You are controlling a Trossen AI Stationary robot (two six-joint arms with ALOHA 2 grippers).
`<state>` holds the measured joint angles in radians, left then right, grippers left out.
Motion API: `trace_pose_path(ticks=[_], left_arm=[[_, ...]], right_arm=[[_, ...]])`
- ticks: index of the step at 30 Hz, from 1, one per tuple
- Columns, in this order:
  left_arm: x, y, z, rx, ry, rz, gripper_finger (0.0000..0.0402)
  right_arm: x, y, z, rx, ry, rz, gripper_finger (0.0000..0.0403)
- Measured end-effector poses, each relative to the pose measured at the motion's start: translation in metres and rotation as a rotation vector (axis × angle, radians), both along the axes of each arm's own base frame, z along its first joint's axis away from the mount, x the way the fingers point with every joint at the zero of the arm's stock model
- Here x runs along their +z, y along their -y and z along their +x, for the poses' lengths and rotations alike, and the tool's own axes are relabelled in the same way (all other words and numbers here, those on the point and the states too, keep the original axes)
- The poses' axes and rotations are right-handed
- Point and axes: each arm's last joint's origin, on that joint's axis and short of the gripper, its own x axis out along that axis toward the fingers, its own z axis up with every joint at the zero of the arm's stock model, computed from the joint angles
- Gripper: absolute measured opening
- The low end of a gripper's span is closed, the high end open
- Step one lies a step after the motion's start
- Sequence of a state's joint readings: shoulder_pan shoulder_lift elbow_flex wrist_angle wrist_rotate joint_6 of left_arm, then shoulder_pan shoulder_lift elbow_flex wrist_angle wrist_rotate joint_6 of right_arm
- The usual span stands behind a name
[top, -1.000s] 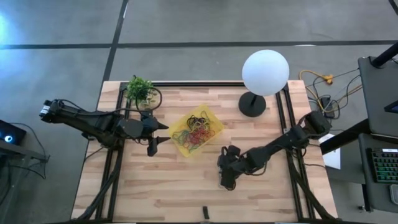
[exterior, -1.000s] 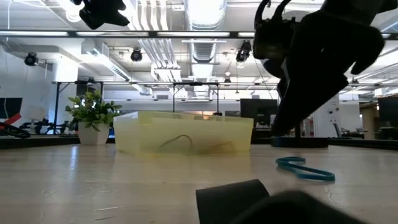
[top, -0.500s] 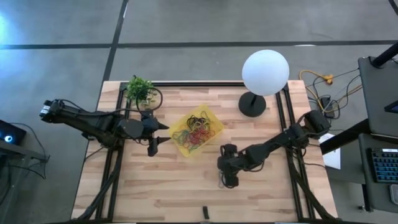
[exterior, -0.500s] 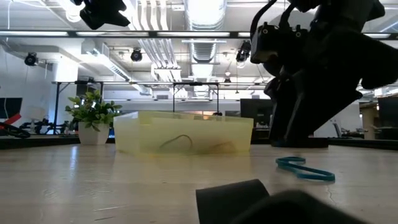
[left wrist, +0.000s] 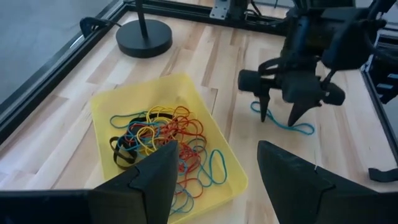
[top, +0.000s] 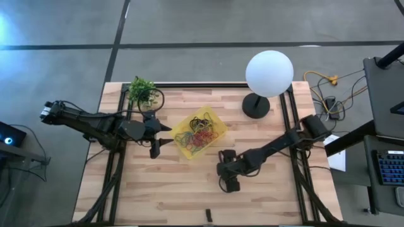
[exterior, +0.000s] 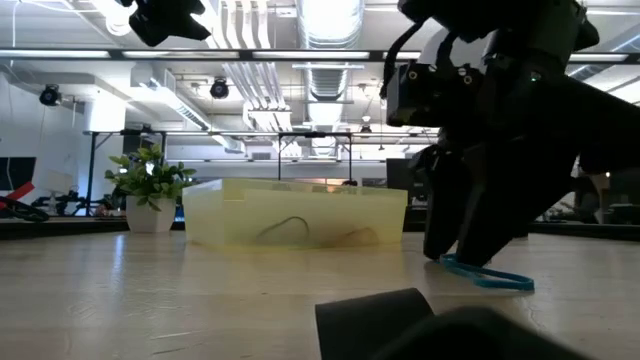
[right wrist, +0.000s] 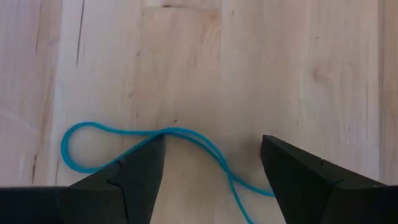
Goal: Pick and place rubber bands into bin
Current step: Put the blue rubber band into the yellow bin
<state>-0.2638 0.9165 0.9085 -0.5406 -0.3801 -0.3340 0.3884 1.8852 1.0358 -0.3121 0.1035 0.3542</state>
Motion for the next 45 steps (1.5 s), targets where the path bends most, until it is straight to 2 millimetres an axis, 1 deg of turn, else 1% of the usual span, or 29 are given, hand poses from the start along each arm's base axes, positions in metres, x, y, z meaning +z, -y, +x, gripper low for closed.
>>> trace_pose_path(ticks=[3, 7, 11, 18, 24, 30, 36, 38, 41, 45], left_arm=[[0.0, 0.0, 0.0, 0.0, 0.005, -0.001, 0.0203], [0.001, 0.0, 0.0, 0.0, 0.011, -0.003, 0.0203], [0.001, 0.0, 0.0, 0.0, 0.01, -0.003, 0.0203], [0.001, 0.0, 0.0, 0.0, 0.01, -0.003, 0.0203], [0.001, 0.0, 0.0, 0.0, 0.01, -0.003, 0.0203], [0.001, 0.0, 0.0, 0.003, 0.01, -0.001, 0.0203], [0.001, 0.0, 0.0, 0.003, 0.01, -0.001, 0.0203], [0.001, 0.0, 0.0, 0.003, 0.014, -0.002, 0.0203], [0.001, 0.0, 0.001, -0.001, 0.017, 0.003, 0.0203], [0.002, 0.0, 0.001, -0.002, 0.02, 0.006, 0.0203]], right_arm=[[-0.002, -0.001, 0.002, 0.007, -0.043, -0.014, 0.024], [-0.006, -0.002, 0.003, 0.022, -0.122, -0.019, 0.0206], [-0.009, -0.004, 0.006, 0.031, -0.168, -0.019, 0.0165], [-0.006, -0.005, 0.007, 0.034, -0.202, -0.021, 0.0094], [-0.006, -0.007, 0.005, 0.007, -0.222, 0.0, 0.0018], [-0.003, -0.009, 0.005, -0.066, -0.199, -0.024, 0.0008], [0.013, -0.009, 0.011, -0.091, -0.136, -0.064, 0.0008], [0.022, -0.009, 0.013, -0.1, -0.103, -0.072, 0.0008], [0.044, -0.01, 0.018, -0.107, -0.033, -0.059, 0.0008], [0.06, -0.012, 0.023, -0.103, 0.004, -0.083, 0.0008]])
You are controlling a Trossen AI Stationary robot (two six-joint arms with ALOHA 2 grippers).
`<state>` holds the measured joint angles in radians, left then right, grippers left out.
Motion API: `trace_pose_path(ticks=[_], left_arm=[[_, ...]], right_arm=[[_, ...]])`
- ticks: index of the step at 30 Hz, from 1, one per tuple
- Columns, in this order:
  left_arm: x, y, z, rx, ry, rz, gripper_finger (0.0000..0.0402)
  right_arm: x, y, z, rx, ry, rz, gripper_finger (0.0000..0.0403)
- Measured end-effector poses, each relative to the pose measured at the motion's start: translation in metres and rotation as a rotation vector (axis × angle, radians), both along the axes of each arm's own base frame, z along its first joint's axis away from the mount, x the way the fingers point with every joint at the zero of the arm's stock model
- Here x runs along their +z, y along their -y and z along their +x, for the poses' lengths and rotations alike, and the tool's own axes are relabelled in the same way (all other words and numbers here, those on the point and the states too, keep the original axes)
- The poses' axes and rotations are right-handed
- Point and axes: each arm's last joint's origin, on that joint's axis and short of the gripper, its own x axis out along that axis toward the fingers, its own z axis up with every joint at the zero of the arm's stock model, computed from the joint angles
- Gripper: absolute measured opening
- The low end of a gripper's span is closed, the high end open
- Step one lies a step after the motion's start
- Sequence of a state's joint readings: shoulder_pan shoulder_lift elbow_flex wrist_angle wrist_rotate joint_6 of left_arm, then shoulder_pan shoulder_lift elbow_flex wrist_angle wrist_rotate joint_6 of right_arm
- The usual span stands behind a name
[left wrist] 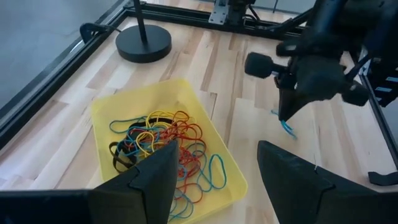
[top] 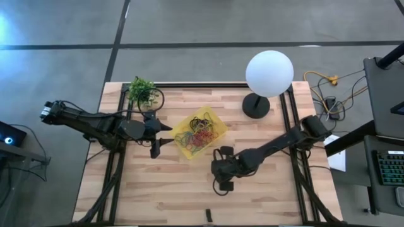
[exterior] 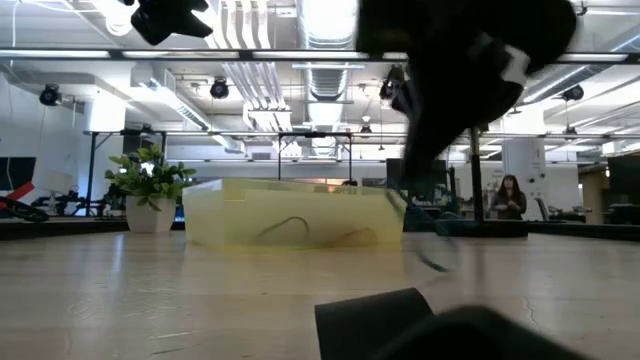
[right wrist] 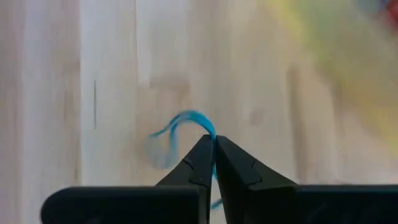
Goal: Pick and place rubber bands into bin
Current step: Put the blue rubber band into the yellow bin
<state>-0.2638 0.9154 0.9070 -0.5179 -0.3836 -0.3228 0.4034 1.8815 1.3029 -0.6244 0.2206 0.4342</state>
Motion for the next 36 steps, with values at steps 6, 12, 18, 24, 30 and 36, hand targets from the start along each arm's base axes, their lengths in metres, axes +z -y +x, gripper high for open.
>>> trace_pose_path(ticks=[6, 12, 18, 24, 30, 36], left_arm=[[0.002, 0.0, 0.001, -0.007, 0.017, 0.02, 0.0203], [0.004, 0.0, 0.002, -0.001, 0.036, 0.046, 0.0203], [0.004, 0.0, 0.002, -0.004, 0.035, 0.069, 0.0203], [0.004, 0.0, 0.002, -0.004, 0.037, 0.068, 0.0203], [0.003, 0.0, 0.002, -0.004, 0.035, 0.068, 0.0203], [-0.001, 0.0, 0.002, -0.006, 0.022, 0.068, 0.0203]], right_arm=[[0.035, 0.0, 0.015, 0.033, 0.106, -0.071, 0.0008], [0.063, 0.019, 0.033, 0.001, 0.195, -0.17, 0.0008], [0.071, 0.06, 0.047, -0.066, 0.203, -0.203, 0.0008], [0.07, 0.111, 0.054, -0.177, 0.185, -0.211, 0.0008], [0.069, 0.154, 0.056, -0.255, 0.183, -0.144, 0.0008], [0.07, 0.175, 0.059, -0.196, 0.208, -0.01, 0.0022]])
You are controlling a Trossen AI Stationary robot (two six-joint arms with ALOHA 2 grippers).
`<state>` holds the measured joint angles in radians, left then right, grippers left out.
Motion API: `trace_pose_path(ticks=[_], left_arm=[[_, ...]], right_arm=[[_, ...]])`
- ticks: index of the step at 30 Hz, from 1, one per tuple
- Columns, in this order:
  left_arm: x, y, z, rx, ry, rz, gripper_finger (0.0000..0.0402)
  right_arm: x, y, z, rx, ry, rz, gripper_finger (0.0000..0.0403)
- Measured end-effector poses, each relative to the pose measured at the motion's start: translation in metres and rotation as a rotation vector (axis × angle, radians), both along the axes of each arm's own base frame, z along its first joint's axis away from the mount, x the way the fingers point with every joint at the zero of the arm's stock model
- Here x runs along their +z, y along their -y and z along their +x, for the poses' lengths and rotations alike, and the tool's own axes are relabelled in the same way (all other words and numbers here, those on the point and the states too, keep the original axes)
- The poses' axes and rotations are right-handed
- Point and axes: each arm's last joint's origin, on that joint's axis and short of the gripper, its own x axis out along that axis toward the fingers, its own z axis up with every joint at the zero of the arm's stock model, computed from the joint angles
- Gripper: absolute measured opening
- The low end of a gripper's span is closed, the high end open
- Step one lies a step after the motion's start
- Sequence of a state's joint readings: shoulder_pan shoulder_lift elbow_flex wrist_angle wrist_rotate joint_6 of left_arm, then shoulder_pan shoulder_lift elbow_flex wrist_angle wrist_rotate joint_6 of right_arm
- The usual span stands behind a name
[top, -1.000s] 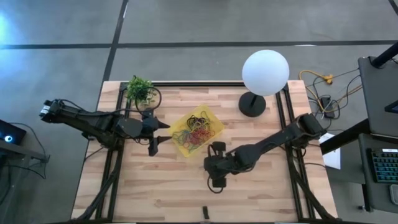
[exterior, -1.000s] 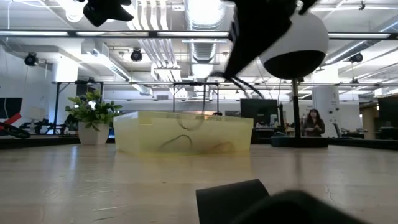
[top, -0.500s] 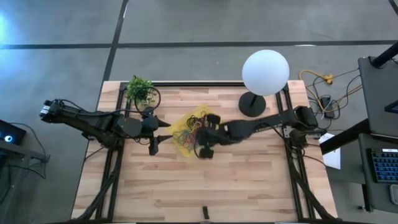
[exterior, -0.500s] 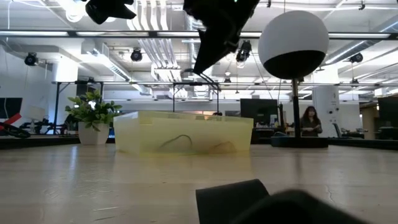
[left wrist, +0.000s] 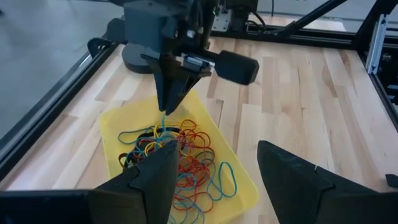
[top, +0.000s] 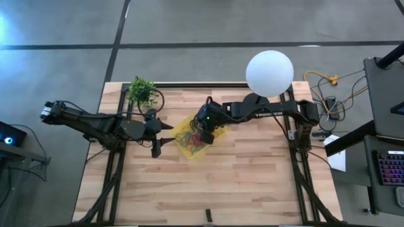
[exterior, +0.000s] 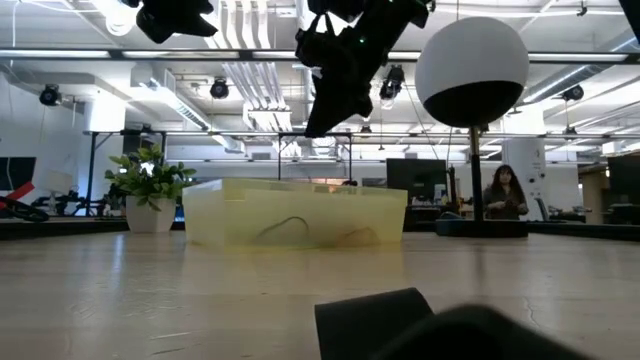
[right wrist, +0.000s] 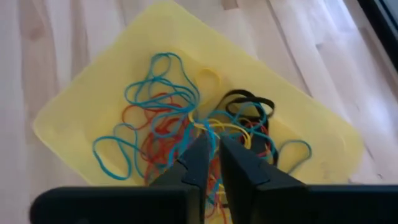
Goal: Pick and place rubber bands into bin
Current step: Put the blue rubber band into the yellow bin, then return to Home Position
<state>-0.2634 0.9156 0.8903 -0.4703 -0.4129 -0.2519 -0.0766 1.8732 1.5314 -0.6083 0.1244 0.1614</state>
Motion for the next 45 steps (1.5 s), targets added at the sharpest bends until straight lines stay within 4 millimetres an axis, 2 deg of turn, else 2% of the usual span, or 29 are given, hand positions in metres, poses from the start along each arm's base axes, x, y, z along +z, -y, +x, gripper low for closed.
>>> trace_pose_path(ticks=[7, 11, 14, 17, 19, 21, 25, 27, 30, 34, 37, 40, 45], left_arm=[[-0.003, 0.0, 0.001, 0.001, 0.011, -0.006, 0.0203], [-0.002, 0.0, 0.002, 0.002, 0.019, -0.008, 0.0203], [0.004, 0.001, 0.004, 0.003, 0.08, -0.024, 0.0203], [0.005, 0.002, 0.008, -0.013, 0.15, -0.011, 0.0203], [0.002, 0.003, 0.011, -0.06, 0.212, 0.05, 0.0203], [-0.004, 0.003, 0.012, -0.105, 0.331, 0.091, 0.0203], [-0.024, -0.002, 0.004, -0.147, 0.567, 0.155, 0.0203], [-0.041, -0.009, 0.0, -0.119, 0.571, 0.143, 0.0203], [-0.055, -0.017, -0.006, -0.084, 0.564, 0.101, 0.0203], [-0.054, -0.022, -0.01, -0.114, 0.586, 0.102, 0.0203], [-0.052, -0.028, -0.012, -0.107, 0.598, 0.145, 0.0203], [-0.047, -0.033, -0.016, -0.113, 0.639, 0.191, 0.0203], [-0.057, -0.04, -0.028, -0.101, 0.708, 0.22, 0.0203]], right_arm=[[0.001, 0.001, 0.002, 0.011, 0.025, 0.02, 0.0098], [0.001, 0.002, 0.002, -0.053, 0.034, 0.041, 0.0142], [0.006, -0.001, -0.001, -0.126, 0.053, 0.098, 0.0161], [0.023, -0.014, -0.006, -0.044, 0.102, 0.094, 0.017], [0.042, -0.029, -0.01, 0.062, 0.178, 0.03, 0.0172], [0.058, -0.04, -0.018, 0.09, 0.242, -0.039, 0.0172], [0.076, -0.042, -0.055, 0.121, 0.326, -0.097, 0.0168], [0.078, -0.041, -0.081, 0.121, 0.357, -0.096, 0.0164], [0.076, -0.041, -0.13, 0.16, 0.435, -0.062, 0.0157], [0.069, -0.039, -0.194, 0.163, 0.625, -0.058, 0.0147], [0.058, -0.037, -0.232, 0.19, 0.753, -0.046, 0.014], [0.044, -0.036, -0.261, 0.215, 0.825, -0.022, 0.0133], [0.021, -0.036, -0.286, 0.225, 0.911, 0.018, 0.0121]])
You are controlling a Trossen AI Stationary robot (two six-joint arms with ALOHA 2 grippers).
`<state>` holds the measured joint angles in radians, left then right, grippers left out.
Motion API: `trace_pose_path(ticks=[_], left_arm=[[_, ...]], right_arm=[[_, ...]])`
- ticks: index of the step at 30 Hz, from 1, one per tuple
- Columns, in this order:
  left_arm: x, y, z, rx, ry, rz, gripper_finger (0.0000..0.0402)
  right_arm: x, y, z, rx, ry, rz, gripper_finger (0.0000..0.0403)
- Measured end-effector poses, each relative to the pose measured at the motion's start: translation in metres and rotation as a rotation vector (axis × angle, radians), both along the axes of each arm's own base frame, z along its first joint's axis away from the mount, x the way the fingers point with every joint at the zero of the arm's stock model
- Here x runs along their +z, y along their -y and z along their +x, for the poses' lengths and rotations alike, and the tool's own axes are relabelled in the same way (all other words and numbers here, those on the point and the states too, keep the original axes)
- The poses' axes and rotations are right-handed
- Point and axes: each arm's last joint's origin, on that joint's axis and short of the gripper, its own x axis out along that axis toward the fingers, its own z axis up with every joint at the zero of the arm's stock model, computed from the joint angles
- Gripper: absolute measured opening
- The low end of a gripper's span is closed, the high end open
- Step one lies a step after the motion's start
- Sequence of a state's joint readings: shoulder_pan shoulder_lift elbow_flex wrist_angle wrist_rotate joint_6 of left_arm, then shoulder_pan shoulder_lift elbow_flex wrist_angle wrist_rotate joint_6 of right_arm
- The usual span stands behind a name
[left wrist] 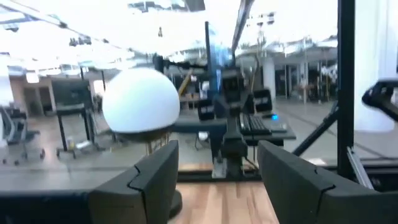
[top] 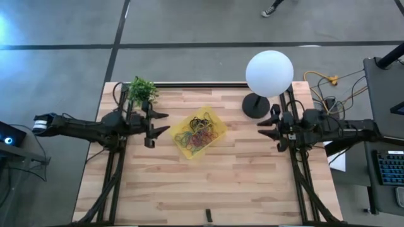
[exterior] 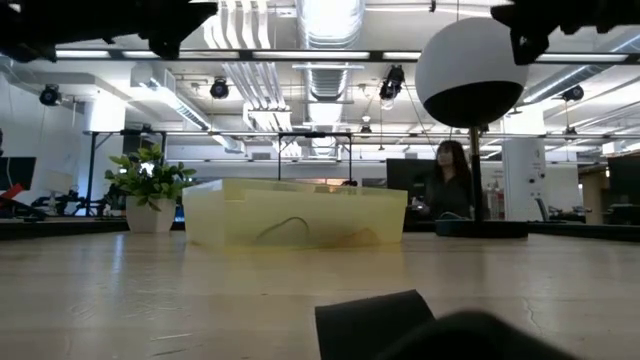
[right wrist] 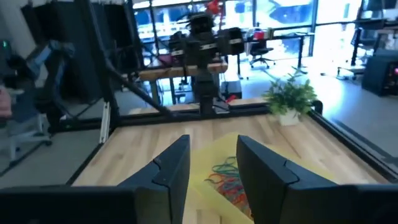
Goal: Pick and place rubber bands into bin
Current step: Return to Home Position
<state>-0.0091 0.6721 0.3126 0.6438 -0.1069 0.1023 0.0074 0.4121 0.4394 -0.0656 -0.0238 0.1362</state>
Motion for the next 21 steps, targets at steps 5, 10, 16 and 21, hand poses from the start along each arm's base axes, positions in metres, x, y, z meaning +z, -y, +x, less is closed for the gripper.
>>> trace_pose_path(ticks=[5, 10, 16, 21], left_arm=[[-0.024, -0.001, -0.019, 0.002, 0.076, -0.002, 0.0203], [-0.052, -0.001, -0.034, -0.004, 0.096, -0.024, 0.0203], [-0.059, -0.001, -0.048, -0.005, 0.115, -0.018, 0.0203], [-0.066, 0.0, -0.057, -0.037, 0.052, -0.037, 0.0203]], right_arm=[[-0.016, 0.0, -0.01, -0.008, 0.052, 0.021, 0.0111], [-0.029, 0.001, -0.012, -0.034, 0.089, 0.061, 0.0103], [-0.041, 0.002, -0.01, -0.053, 0.094, 0.098, 0.0094], [-0.048, 0.002, -0.01, -0.062, 0.135, 0.114, 0.0087]])
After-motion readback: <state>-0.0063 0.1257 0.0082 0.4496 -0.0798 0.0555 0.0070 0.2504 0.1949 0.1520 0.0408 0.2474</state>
